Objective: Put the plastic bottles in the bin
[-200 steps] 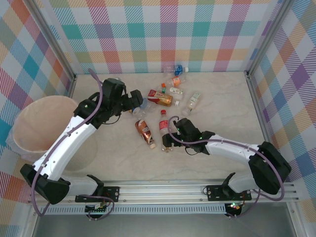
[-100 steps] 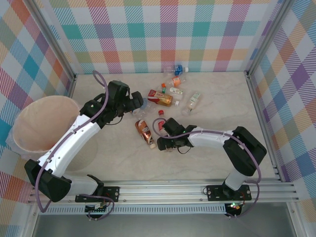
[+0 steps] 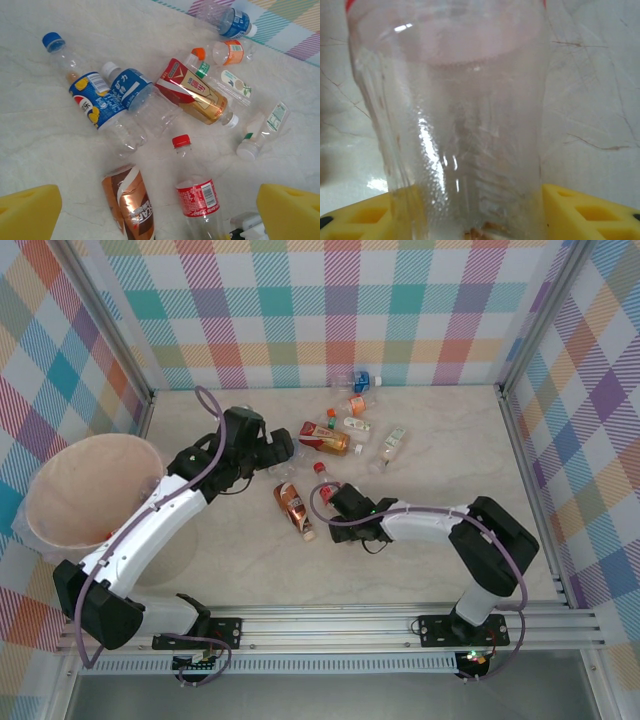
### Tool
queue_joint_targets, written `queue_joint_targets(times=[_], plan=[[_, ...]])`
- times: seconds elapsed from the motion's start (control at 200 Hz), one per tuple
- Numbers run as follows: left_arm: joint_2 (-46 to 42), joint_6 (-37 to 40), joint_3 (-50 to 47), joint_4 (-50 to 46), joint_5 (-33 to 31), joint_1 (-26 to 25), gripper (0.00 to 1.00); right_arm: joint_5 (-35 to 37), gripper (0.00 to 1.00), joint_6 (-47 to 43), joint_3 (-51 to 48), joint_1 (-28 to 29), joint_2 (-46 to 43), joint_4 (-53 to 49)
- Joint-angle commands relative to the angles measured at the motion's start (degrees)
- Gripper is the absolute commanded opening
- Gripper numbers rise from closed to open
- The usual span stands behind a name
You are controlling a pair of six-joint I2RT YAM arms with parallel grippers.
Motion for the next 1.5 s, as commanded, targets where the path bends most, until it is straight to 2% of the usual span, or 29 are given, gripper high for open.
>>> queue_joint_targets(times=[0.0,0.185,0.385,0.515,0.655,0.705,0.8,0.935,1.04,1.1,1.3,1.495], plan=[[-1.6,0.62,-3.4,5.69,3.17,-0.24,1.0,1.55,0.5,-1.92,-1.94,0.19,-3.92,3.72],[-2.49,-0.07,-7.57,9.91,6.98,-0.08,1.0,1.83,0.48,-2.81,-4.53,0.14,-9.8,9.8],[-1.53,-2.79,-13.51,20.56,23.18,1.66,1.0,-1.34,0.48,-5.23,-5.8,0.14,-16.04,16.96],[-0.76,-7.53,-18.71,36.2,35.66,3.14,1.0,-6.63,0.47,-6.75,-5.34,0.14,-18.51,20.28],[0.23,-9.46,-19.63,43.32,41.69,3.49,1.0,-11.15,0.48,-6.94,-3.74,0.14,-19.38,21.07],[0.14,-9.35,-19.34,43.68,41.93,3.45,1.0,-12.31,0.48,-6.9,-3.3,0.14,-19.55,21.33],[0.18,-8.78,-18.81,41.2,38.55,3.46,1.0,-15.11,0.48,-6.66,-2.62,0.14,-19.72,22.18],[3.09,-10.81,-18.8,45.38,41.45,3.51,1.0,-16.79,0.48,-5.86,-1.53,0.14,-19.55,22.9],[4.05,-11.74,-19.0,44.03,37.56,3.52,1.0,-17.65,0.48,-5.37,-1.27,0.14,-19.83,24.74],[4.48,-12.04,-19.19,45.04,37.95,3.48,0.99,-18.16,0.48,-5.06,-1.05,0.17,-19.92,25.51],[6.69,-12.64,-16.94,46.4,43.41,3.55,0.81,-17.86,0.51,-5.13,-0.87,0.07,-19.7,25.49],[6.68,-11.57,-14.52,41.17,40.55,4.41,0.67,-17.67,0.64,-6.2,-1.08,-0.25,-20.29,24.85]])
